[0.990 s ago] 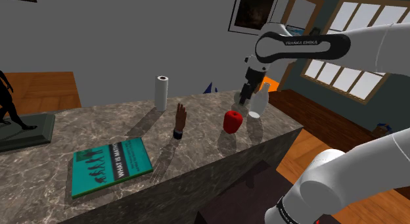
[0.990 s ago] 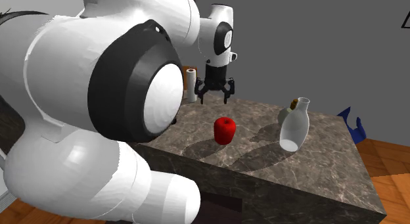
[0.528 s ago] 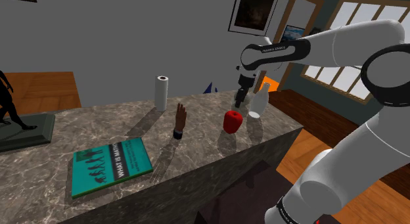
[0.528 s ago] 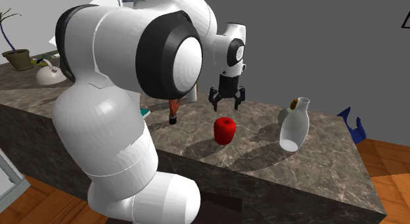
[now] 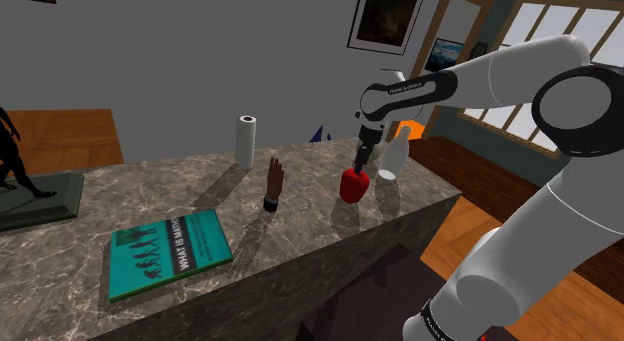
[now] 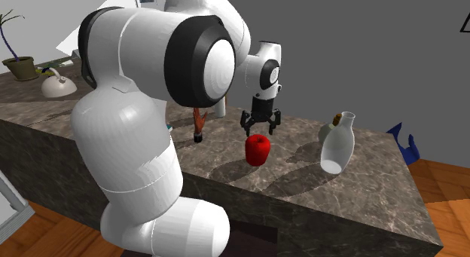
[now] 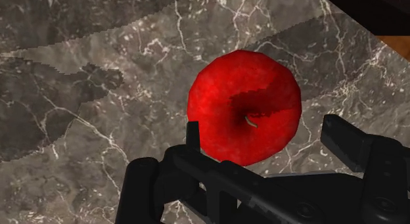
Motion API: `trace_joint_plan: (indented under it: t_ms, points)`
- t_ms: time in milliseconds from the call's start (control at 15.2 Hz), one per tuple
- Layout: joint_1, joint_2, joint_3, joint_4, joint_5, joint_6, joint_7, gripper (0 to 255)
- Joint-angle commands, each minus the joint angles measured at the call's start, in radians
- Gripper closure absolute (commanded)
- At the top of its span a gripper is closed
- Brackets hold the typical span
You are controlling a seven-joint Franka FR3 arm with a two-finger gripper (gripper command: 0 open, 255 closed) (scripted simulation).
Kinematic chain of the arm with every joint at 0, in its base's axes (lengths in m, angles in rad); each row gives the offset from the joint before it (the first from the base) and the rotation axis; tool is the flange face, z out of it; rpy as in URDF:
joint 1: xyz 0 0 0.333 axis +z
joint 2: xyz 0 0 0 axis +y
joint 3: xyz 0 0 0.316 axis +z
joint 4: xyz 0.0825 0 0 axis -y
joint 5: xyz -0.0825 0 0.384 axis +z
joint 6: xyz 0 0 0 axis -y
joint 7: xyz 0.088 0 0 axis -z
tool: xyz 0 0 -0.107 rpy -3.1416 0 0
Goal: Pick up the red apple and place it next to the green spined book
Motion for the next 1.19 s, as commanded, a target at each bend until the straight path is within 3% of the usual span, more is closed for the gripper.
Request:
trace_joint_plan:
  t_ms: [0, 396, 462, 1122]
  points:
    - [0.000, 0.003, -0.001, -0.009, 0.001, 0.012, -0.001, 0]
    - [0.000, 0.003, -0.001, -0.008, 0.001, 0.011, -0.001, 0]
    - [0.000, 0.003, -0.001, -0.008, 0.001, 0.011, -0.001, 255]
    - [0.000, -0.003, 0.000, -0.001, -0.001, -0.002, 0.000, 255]
